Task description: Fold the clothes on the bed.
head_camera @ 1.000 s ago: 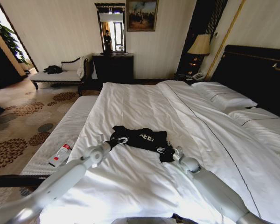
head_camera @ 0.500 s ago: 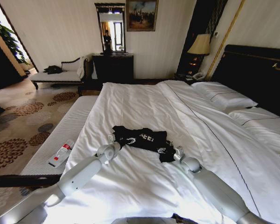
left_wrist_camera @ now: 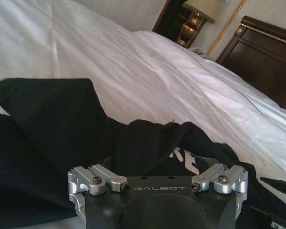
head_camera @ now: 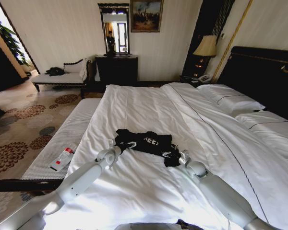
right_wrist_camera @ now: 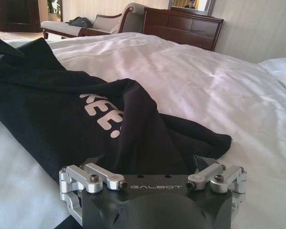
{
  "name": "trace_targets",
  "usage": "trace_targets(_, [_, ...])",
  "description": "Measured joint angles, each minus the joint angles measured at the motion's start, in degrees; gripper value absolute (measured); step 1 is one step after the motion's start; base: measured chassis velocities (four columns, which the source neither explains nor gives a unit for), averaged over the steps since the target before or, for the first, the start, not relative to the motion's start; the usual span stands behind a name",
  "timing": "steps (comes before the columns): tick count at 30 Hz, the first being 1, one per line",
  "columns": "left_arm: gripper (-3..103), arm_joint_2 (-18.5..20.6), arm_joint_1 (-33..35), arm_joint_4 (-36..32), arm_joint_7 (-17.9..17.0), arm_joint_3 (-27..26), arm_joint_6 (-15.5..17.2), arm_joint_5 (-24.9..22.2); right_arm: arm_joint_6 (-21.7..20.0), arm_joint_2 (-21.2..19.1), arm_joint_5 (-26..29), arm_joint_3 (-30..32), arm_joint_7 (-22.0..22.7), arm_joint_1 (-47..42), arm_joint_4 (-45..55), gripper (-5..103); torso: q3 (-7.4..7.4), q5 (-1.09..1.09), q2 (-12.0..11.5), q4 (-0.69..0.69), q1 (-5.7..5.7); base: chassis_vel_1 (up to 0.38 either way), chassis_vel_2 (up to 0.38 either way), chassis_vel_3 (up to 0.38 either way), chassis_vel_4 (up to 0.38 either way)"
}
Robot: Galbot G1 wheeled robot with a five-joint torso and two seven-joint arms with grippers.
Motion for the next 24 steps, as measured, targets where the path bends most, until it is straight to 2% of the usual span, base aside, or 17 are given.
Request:
trace_targets(3, [97, -1.22, -0.81, 1.55, 0.12, 0.68, 0.06, -0.19, -0.01, -0.13, 0.07, 0.19, -0.01, -0.08, 0.04, 100, 0.00, 0.00, 0.00, 0.00, 0.00, 0.000, 0.000, 0.000, 0.000])
trace_targets(7, [85, -1.94, -1.27, 2.66, 0.19, 1.23, 0.27, -0.43, -0.02, -0.21, 0.19, 0.51, -0.01, -0.22, 0.12, 100, 0.00, 0.00, 0.00, 0.00, 0.00, 0.000, 0.000, 0.000, 0.000])
trace_targets(8, [85, -1.98, -1.29, 2.75, 0.19, 1.28, 0.30, -0.48, -0.02, -0.22, 0.20, 0.57, -0.01, -0.25, 0.13, 100, 0.00, 0.01, 0.00, 0.00, 0.00, 0.000, 0.000, 0.000, 0.000])
trace_targets(10, [74, -2.07, -1.28, 3.04, 0.12, 1.39, 0.46, -0.67, -0.02, -0.25, 0.22, 0.89, -0.01, -0.45, 0.18, 100, 0.00, 0.01, 0.00, 0.00, 0.00, 0.000, 0.000, 0.000, 0.000])
trace_targets(11, [74, -2.07, -1.28, 3.04, 0.12, 1.39, 0.46, -0.67, -0.02, -0.25, 0.22, 0.89, -0.01, -0.45, 0.18, 100, 0.00, 0.01, 0.00, 0.00, 0.00, 0.000, 0.000, 0.000, 0.000])
trace_targets(14, [60, -1.79, -0.84, 2.77, -0.41, 0.97, 0.76, -1.05, -0.03, -0.28, 0.22, 1.07, -0.01, -0.66, 0.24, 100, 0.00, 0.00, 0.00, 0.00, 0.00, 0.000, 0.000, 0.000, 0.000])
trace_targets(15, [65, -1.56, -0.69, 2.52, -0.69, 0.78, 0.95, -1.43, -0.03, -0.28, 0.21, 1.10, -0.01, -0.69, 0.25, 100, 0.00, 0.00, 0.00, 0.01, 0.00, 0.000, 0.000, 0.000, 0.000])
trace_targets(17, [65, -1.36, -0.60, 2.44, -0.84, 0.69, 1.06, -1.57, -0.04, -0.28, 0.20, 1.11, -0.01, -0.69, 0.24, 100, 0.00, 0.01, 0.00, 0.01, 0.00, 0.000, 0.000, 0.000, 0.000])
trace_targets(21, [84, -1.07, -0.38, 2.93, -1.32, 0.07, 1.17, -1.58, -0.06, -0.28, 0.19, 1.08, -0.03, -0.56, 0.25, 100, 0.00, 0.00, 0.00, 0.01, 0.00, 0.000, 0.000, 0.000, 0.000])
trace_targets(24, [88, -1.20, -0.43, 3.48, -1.39, -0.11, 1.21, -1.57, -0.08, -0.28, 0.19, 1.03, -0.03, -0.53, 0.24, 100, 0.00, 0.00, 0.00, 0.01, 0.00, 0.000, 0.000, 0.000, 0.000])
